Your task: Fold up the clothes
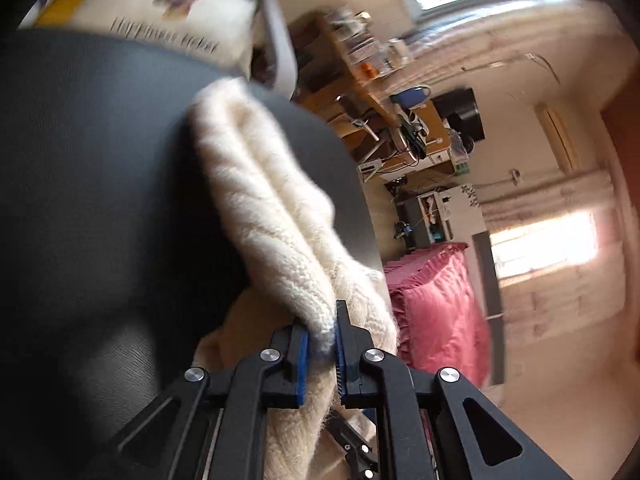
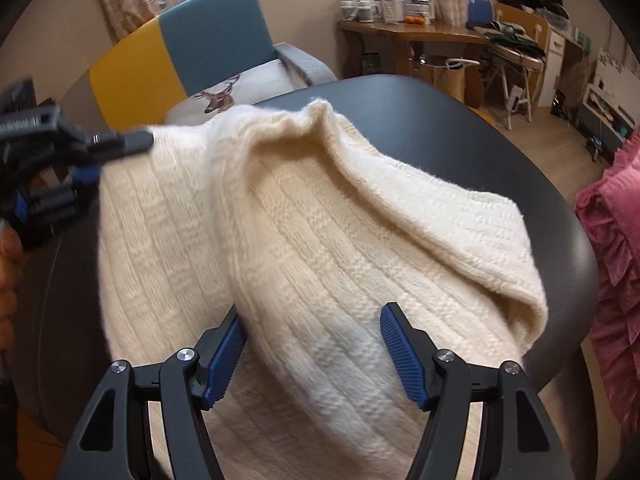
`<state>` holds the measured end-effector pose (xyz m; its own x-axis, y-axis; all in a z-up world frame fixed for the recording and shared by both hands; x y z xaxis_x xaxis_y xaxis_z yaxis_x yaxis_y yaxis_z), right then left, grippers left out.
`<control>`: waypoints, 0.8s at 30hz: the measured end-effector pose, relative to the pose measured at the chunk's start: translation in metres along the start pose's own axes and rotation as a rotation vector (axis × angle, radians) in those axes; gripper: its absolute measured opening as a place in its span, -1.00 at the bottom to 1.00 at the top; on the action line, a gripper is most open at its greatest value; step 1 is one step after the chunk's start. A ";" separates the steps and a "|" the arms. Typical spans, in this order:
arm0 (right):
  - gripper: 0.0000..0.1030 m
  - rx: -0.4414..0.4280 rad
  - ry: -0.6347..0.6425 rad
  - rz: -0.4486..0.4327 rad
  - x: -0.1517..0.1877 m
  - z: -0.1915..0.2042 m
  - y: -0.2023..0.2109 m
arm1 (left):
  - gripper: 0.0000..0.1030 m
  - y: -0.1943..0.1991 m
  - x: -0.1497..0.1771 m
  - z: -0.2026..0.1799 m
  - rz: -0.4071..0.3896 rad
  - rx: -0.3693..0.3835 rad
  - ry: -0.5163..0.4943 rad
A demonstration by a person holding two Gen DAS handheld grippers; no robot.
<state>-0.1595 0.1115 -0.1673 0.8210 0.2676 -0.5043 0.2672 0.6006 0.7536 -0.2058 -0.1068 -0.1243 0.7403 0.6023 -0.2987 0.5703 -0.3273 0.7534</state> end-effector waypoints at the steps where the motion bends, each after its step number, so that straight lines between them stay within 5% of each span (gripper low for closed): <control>1: 0.34 -0.014 -0.002 0.007 0.000 0.004 -0.002 | -0.79 0.006 -0.003 -0.005 -0.018 -0.023 -0.040; 5: 0.34 -0.226 -0.095 -0.025 -0.011 0.012 0.005 | -0.79 0.017 -0.004 -0.005 -0.016 -0.122 -0.138; 11: 0.34 -0.413 -0.162 -0.024 -0.042 0.024 -0.001 | -0.79 0.012 0.012 0.035 0.036 -0.116 -0.046; 18: 0.33 -0.304 -0.183 0.072 -0.047 0.031 -0.049 | -0.68 0.016 0.049 0.061 0.071 -0.074 0.058; 19: 0.05 -0.233 -0.120 0.079 -0.047 0.036 -0.054 | -0.63 0.016 0.052 0.066 0.081 -0.071 0.071; 20: -0.53 -0.162 -0.056 0.085 -0.048 0.041 -0.059 | -0.50 0.015 0.056 0.072 0.095 -0.064 0.088; 21: -0.69 -0.123 -0.013 0.084 -0.050 0.045 -0.063 | -0.42 0.016 0.060 0.077 0.108 -0.055 0.104; 24: -0.72 -0.040 0.052 0.051 -0.056 0.046 -0.061 | -0.10 0.024 0.075 0.095 0.124 -0.024 0.152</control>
<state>-0.1990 0.0252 -0.1661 0.8057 0.3366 -0.4875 0.2042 0.6146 0.7619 -0.1025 -0.1387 -0.1842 0.7408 0.6623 -0.1121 0.4683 -0.3896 0.7930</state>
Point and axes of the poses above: each gripper's, at about its wrist camera, not at the fingertips, and y roughly against the way its jaws point, z to its left, x to its underside, the point moved 2 cm from there along -y, roughly the way its jaws point, and after that the axes turned 14 degrees about -x, right-handed, at the moved point
